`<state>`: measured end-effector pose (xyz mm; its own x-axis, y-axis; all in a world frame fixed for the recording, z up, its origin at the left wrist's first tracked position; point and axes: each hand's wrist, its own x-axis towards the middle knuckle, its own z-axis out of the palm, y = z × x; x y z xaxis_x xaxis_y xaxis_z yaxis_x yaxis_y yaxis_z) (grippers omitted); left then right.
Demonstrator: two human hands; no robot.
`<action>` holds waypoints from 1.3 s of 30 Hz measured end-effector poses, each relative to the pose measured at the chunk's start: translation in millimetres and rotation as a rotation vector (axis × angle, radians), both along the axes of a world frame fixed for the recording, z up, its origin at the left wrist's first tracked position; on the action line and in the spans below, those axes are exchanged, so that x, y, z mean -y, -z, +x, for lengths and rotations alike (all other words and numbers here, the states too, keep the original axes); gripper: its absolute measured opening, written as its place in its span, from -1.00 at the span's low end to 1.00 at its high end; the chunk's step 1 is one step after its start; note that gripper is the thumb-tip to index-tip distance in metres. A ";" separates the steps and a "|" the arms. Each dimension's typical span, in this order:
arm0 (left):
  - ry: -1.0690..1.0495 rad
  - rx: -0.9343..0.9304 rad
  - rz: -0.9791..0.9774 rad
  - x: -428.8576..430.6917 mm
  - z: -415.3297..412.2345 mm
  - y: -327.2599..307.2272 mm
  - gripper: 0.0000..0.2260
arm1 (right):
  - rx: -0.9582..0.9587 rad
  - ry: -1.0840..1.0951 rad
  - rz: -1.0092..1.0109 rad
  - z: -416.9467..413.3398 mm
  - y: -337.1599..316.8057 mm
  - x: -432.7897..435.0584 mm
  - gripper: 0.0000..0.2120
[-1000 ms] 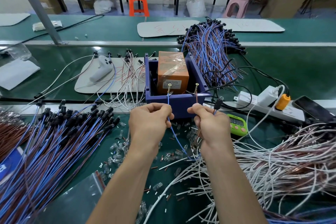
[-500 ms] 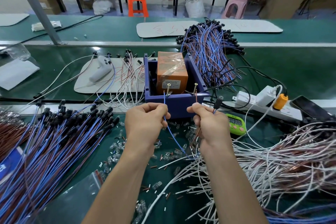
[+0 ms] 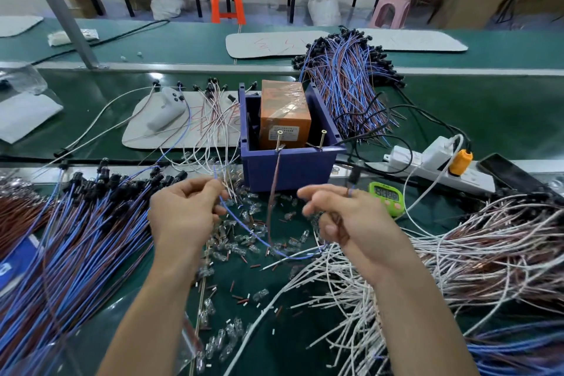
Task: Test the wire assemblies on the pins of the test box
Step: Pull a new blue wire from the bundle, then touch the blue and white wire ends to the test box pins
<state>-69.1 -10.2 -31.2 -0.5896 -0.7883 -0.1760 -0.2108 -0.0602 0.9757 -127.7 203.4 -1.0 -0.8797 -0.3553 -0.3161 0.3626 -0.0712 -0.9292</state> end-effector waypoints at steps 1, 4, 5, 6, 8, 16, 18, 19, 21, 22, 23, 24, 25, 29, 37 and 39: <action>-0.009 0.092 -0.095 5.6 4.5 2.8 -0.92 | -0.010 -0.043 0.037 4.0 -1.7 1.0 -0.78; -0.045 0.456 -0.478 16.1 21.3 1.4 -0.82 | -0.062 -0.084 0.075 13.1 -4.6 6.2 -0.70; -0.070 0.482 -0.553 15.3 26.4 -3.6 -0.79 | -0.090 -0.106 0.085 15.8 -5.2 8.0 -0.69; -0.085 0.432 -0.594 12.6 30.3 -9.6 -0.79 | -0.129 -0.138 0.106 18.3 -5.2 10.4 -0.69; -0.036 0.233 -0.628 2.8 36.1 -23.8 -0.86 | -0.227 -0.219 0.175 23.3 -4.3 15.0 -0.72; 0.628 -0.236 -0.170 -36.4 34.5 -54.0 -0.73 | -0.429 -0.367 0.488 41.1 -8.3 27.2 -0.61; 0.623 -0.260 -0.134 -34.6 37.1 -49.9 -0.79 | -0.452 -0.356 0.565 42.6 -7.5 24.7 -0.67; 0.617 -0.262 -0.122 -33.5 38.0 -47.2 -0.81 | -0.472 -0.354 0.580 43.2 -6.6 23.0 -0.70; 0.608 -0.236 -0.115 -32.5 38.8 -43.4 -0.82 | -0.515 -0.336 0.513 44.5 -5.4 20.0 -0.79; 0.609 -0.211 -0.134 -31.8 39.0 -41.0 -0.79 | -0.530 -0.318 0.456 44.7 -4.5 18.9 -0.85; 0.614 -0.186 -0.160 -30.3 38.8 -37.9 -0.78 | -0.542 -0.310 0.410 44.8 -3.8 17.9 -0.90; 0.625 -0.167 -0.180 -29.0 38.9 -35.8 -0.78 | -0.552 -0.314 0.377 44.9 -3.2 16.9 -0.92; 0.645 -0.165 -0.179 -28.0 39.0 -34.0 -0.82 | -0.558 -0.325 0.347 45.2 -2.7 15.8 -0.93; 0.709 -0.220 -0.098 -28.6 37.4 -27.7 -0.94 | -0.568 -0.297 0.276 47.4 -0.8 11.7 -0.86; 0.784 -0.230 -0.353 -36.7 27.7 -15.8 -0.62 | -0.490 -0.395 0.216 56.9 3.8 11.0 -0.74; 0.799 -0.231 -0.337 -37.8 26.1 -16.1 -0.55 | -0.453 -0.365 0.168 57.9 6.6 11.5 -0.74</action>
<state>-43.1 27.7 -15.1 -0.9764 -0.1163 0.1818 0.1368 0.3180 0.9382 -69.7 191.9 -7.6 -0.7706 -0.6371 -0.0163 -0.0982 0.1440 -0.9847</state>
